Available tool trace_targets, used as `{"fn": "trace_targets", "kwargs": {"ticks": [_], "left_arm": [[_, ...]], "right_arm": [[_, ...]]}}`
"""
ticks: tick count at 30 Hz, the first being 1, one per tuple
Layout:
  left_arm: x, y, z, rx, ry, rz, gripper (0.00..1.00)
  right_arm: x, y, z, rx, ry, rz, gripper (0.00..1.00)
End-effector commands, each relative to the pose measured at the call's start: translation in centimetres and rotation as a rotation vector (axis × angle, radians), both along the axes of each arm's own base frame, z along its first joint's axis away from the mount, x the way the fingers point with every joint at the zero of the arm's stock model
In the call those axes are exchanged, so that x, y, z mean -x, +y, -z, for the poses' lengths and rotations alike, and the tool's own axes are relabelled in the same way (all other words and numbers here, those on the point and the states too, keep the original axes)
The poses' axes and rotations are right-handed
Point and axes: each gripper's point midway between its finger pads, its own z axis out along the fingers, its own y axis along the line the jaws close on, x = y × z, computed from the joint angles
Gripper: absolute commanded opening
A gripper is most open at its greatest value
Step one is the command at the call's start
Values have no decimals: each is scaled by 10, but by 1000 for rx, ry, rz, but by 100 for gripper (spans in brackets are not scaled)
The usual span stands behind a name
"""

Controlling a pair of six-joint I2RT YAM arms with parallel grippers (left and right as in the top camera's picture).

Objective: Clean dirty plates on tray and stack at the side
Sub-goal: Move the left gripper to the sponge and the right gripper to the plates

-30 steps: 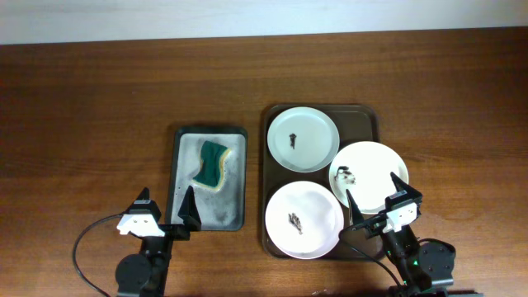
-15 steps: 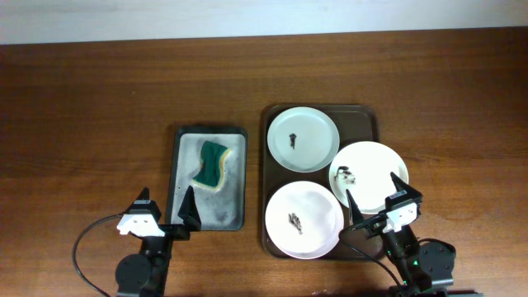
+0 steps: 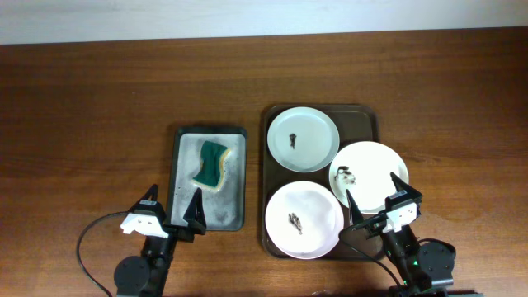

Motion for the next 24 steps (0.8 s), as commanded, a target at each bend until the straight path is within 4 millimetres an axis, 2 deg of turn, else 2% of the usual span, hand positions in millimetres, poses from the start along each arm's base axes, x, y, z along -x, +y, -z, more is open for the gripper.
{"fn": "trace_targets", "kwargs": {"ticks": [1, 4, 7, 12, 13, 15, 19, 20, 24], "left_arm": [[3, -11, -1, -15, -11, 70, 99], [4, -15, -2, -14, -13, 92, 100], [6, -18, -21, -10, -76, 111, 100], [21, -17, -89, -4, -171, 113, 99], [24, -15, -104, -5, -152, 108, 99], [23, -14, -121, -12, -43, 102, 99], [5, -17, -122, -32, 251, 107, 99], [-2, -18, -119, -40, 373, 108, 100], [-25, -21, -105, -58, 655, 108, 99]], "right_arm": [[6, 18, 1, -17, 1, -107, 99], [11, 27, 1, -19, 1, -166, 99], [13, 27, -16, -83, -8, -167, 99], [32, 26, -84, -111, -56, -168, 99], [36, 25, -95, -111, -33, -164, 99], [42, 23, -105, -113, 102, -149, 99], [45, 23, -108, -115, 405, -130, 99], [42, 24, -110, -115, 480, -126, 99], [27, 32, -114, -130, 651, -157, 98]]}}
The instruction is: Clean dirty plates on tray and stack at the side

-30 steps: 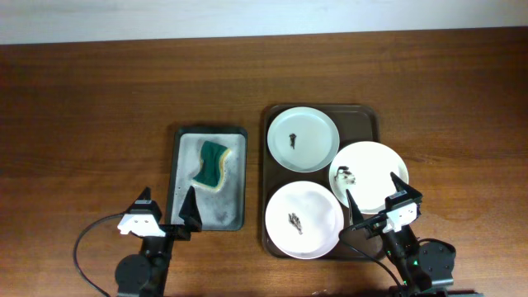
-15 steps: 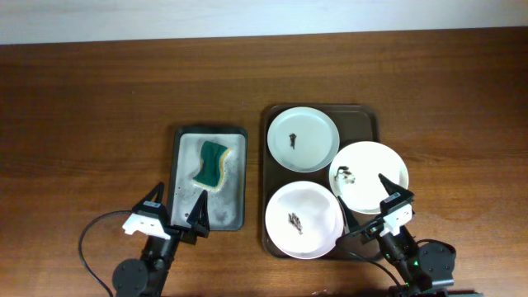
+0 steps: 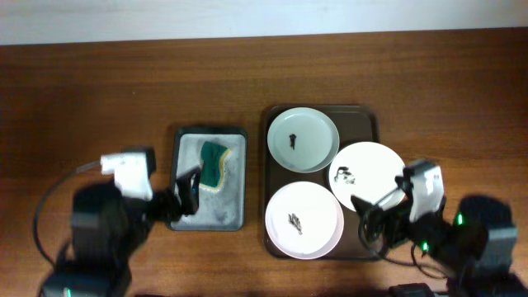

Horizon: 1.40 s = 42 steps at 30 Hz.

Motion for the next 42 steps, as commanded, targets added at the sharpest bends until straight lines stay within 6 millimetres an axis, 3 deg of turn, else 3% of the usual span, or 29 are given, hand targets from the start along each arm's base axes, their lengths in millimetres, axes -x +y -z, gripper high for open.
{"fn": "trace_targets", "kwargs": {"ticks": [1, 5, 7, 8, 9, 10, 14, 16, 17, 19, 20, 21, 22, 25, 27, 28, 31, 33, 36, 40, 42], "left_arm": [[-28, -4, 11, -28, 217, 12, 99], [-39, -24, 50, 28, 417, 90, 99], [-46, -40, 84, 38, 546, 142, 99], [-48, -40, 96, 6, 580, 135, 91], [-51, -39, 113, -51, 624, 121, 72], [-54, -37, 129, -115, 660, 103, 63], [-65, -21, 198, -306, 821, -91, 59], [-69, -28, 228, -318, 877, -75, 58], [-69, -28, 255, -340, 934, -73, 57], [-68, -28, 275, -353, 972, -73, 46], [-68, -27, 283, -356, 985, -74, 34], [-69, -27, 288, -358, 990, -74, 12], [-69, -28, 290, -357, 995, -74, 0], [-63, -43, 278, -276, 1025, -28, 0], [-61, -48, 256, -239, 1020, -9, 0], [-61, -48, 247, -236, 1007, -9, 10], [-66, -46, 225, -235, 945, -17, 53], [-71, -37, 221, -280, 908, -51, 63], [-84, -25, 222, -342, 848, -100, 64], [-113, -31, 233, -320, 741, -106, 57], [-122, -36, 250, -311, 718, -103, 53]], "right_arm": [[-15, 15, -8, -48, 111, -66, 99], [-22, 34, 9, -127, 247, -157, 99], [-24, 42, 23, -168, 346, -193, 99], [-24, 44, 26, -180, 369, -203, 99], [-25, 46, 29, -191, 394, -211, 95], [-27, 46, 33, -193, 415, -210, 94], [-25, 46, 41, -196, 462, -206, 82], [-20, 46, 42, -196, 478, -204, 81], [-15, 46, 42, -197, 493, -202, 80], [-12, 45, 43, -197, 502, -201, 80], [-11, 45, 42, -197, 503, -201, 79], [-10, 45, 42, -197, 504, -201, 79], [-10, 45, 43, -198, 506, -201, 78], [-10, 45, 43, -197, 509, -200, 76], [-10, 45, 43, -197, 509, -200, 76], [-10, 45, 43, -197, 509, -200, 75], [-10, 45, 43, -197, 508, -201, 76], [-10, 45, 43, -197, 508, -200, 75], [-10, 45, 43, -197, 508, -200, 76], [-10, 45, 43, -194, 508, -198, 76], [-10, 45, 43, -195, 509, -198, 76]]}}
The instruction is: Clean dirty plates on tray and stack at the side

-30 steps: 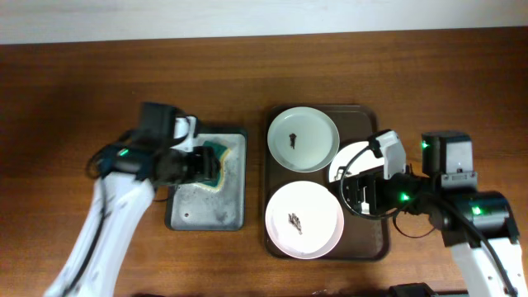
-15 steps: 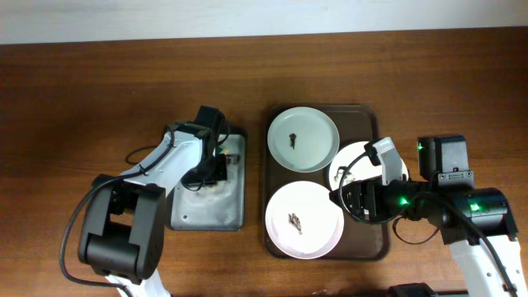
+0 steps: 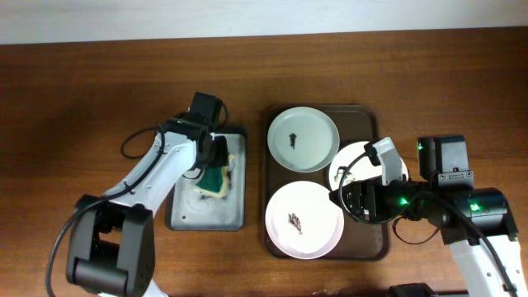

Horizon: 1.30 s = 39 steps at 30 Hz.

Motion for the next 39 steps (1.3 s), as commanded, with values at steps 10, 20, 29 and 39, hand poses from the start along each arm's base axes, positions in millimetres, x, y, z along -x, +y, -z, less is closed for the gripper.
{"fn": "trace_targets", "kwargs": {"ticks": [10, 20, 29, 39], "left_arm": [[0, -7, 38, -9, 72, 43, 0], [39, 0, -10, -20, 203, 48, 69], [62, -2, 55, 30, 197, 76, 31], [51, -11, -1, 68, 164, 118, 0]], "right_arm": [[3, 3, -8, -11, -19, -16, 76], [10, -2, 0, 20, 31, -2, 76], [16, -24, 34, 144, 156, 111, 76], [-4, -45, 77, 263, 258, 223, 60]]}}
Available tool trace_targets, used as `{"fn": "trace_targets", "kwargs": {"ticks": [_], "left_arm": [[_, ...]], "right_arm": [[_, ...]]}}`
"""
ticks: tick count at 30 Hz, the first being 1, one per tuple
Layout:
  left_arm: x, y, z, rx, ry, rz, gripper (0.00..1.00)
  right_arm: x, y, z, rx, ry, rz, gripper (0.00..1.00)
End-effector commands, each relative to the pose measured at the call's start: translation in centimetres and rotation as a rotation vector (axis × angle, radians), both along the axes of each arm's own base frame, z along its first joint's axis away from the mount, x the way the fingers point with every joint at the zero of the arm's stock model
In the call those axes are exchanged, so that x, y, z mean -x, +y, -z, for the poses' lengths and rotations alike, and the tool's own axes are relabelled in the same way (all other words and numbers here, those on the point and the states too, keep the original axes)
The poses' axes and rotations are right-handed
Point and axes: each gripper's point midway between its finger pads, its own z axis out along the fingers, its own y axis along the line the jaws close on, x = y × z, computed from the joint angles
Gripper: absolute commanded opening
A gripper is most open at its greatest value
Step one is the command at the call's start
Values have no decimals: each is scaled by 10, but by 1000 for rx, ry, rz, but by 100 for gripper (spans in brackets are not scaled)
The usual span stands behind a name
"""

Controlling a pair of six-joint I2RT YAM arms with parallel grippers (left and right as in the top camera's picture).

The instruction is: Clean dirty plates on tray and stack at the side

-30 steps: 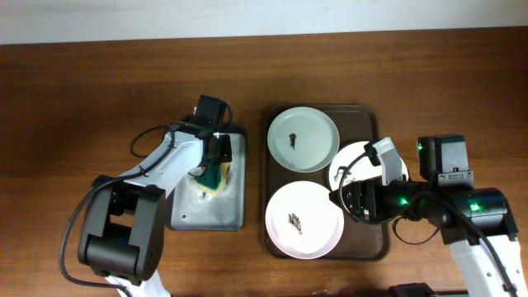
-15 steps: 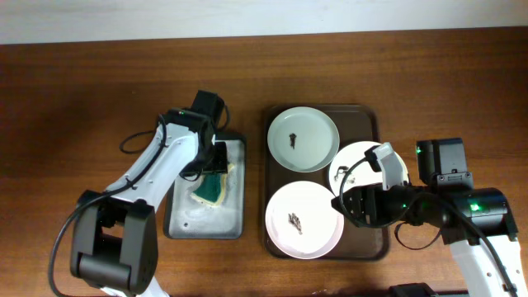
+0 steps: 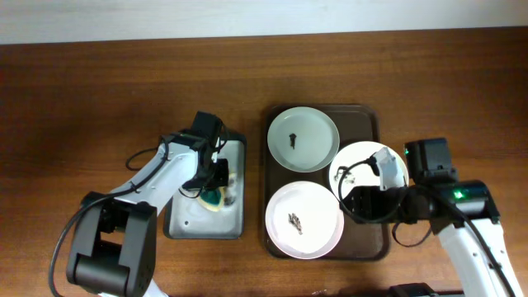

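Three dirty plates lie on the brown tray [image 3: 375, 124]: a pale green plate [image 3: 303, 139] at the back, a white plate [image 3: 367, 161] at the right and a white plate [image 3: 304, 219] at the front, each with dark crumbs. My right gripper [image 3: 353, 203] hangs low over the right plate's near edge, its fingers apart with nothing between them. The green and yellow sponge [image 3: 216, 198] lies in the grey tray [image 3: 190, 221]. My left gripper [image 3: 218, 176] is down on the sponge and covers most of it. Whether it has closed on the sponge is hidden.
The grey tray sits left of the brown tray, slightly skewed. Bare wooden table [image 3: 99, 99] stretches to the left, back and right. Cables trail from both arms near the front edge.
The left gripper has shifted a little toward the front of the grey tray, and the sponge sits nearer the front under it. The right arm has drawn slightly to the right, still over the right plate's edge.
Both arms were parked at the table's front edge with the sponge lying free in the grey tray. Then both were raised. Then the left gripper was over the sponge and the right over the plates. Now the left presses on the sponge, which has moved toward the front.
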Motion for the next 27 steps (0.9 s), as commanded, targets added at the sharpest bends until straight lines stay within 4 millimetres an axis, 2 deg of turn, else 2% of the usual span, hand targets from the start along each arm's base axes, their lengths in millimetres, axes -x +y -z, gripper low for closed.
{"fn": "trace_targets", "kwargs": {"ticks": [1, 2, 4, 6, 8, 10, 13, 15, 17, 18, 21, 24, 27], "left_arm": [[-16, -11, -51, 48, -80, 27, 0], [-17, -11, -65, 55, -99, 27, 0], [-17, -18, -98, 108, -145, 35, 0], [-15, -23, -119, 151, -181, 42, 0], [-9, -32, -142, 223, -226, 56, 0], [-3, -39, -156, 280, -246, 70, 0], [3, -49, -164, 343, -243, 89, 0], [6, -55, -164, 348, -237, 110, 0], [12, -66, -164, 353, -231, 140, 0], [13, -69, -164, 355, -232, 151, 0], [18, -87, -166, 368, -240, 188, 0], [21, -98, -164, 364, -237, 169, 0], [24, -110, -152, 333, -210, 125, 0]], "right_arm": [[-11, -13, 20, 86, 47, 59, 55], [-12, -13, 26, 85, 71, 57, 50], [-9, -13, 44, 92, 150, 53, 48], [-4, -13, 64, 98, 212, 48, 48], [1, -9, 94, 105, 267, 47, 46], [4, -9, 119, 113, 292, 78, 45], [-3, -6, 146, 119, 239, 73, 44], [-7, -1, 154, 117, 205, 63, 38], [-11, -5, 158, 154, 213, 132, 25], [-13, -10, 159, 177, 210, 163, 22], [-21, -28, 163, 265, 202, 289, 4], [-22, -37, 164, 294, 213, 378, 4], [-25, -37, 163, 290, 206, 399, 4]]}}
